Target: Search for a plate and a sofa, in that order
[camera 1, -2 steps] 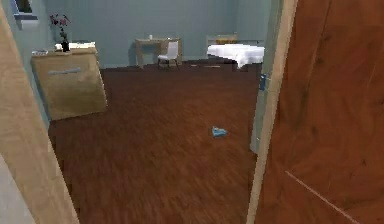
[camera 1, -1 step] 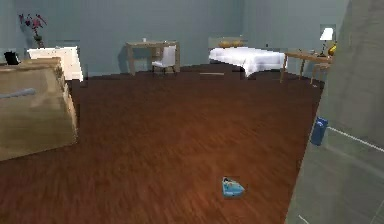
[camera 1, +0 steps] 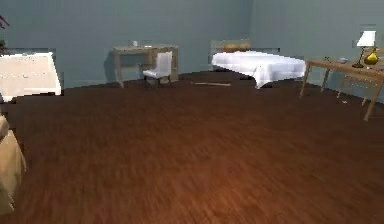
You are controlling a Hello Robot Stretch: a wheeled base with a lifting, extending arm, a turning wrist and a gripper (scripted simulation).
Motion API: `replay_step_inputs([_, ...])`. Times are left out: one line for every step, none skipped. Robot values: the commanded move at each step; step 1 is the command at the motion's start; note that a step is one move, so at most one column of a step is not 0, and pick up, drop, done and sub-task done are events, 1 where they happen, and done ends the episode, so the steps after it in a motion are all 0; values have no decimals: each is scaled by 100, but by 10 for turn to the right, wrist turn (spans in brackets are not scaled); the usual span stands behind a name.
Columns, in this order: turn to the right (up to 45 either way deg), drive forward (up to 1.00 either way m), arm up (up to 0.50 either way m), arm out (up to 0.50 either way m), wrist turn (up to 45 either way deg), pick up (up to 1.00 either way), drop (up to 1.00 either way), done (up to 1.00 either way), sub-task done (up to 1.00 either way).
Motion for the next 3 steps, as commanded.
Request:
replay_step_inputs([-30,0,0,0,0,0,0,0,0])
replay_step_inputs([-450,0,0,0,0,0,0,0,0])
replay_step_inputs([-450,0,0,0,0,0,0,0,0])
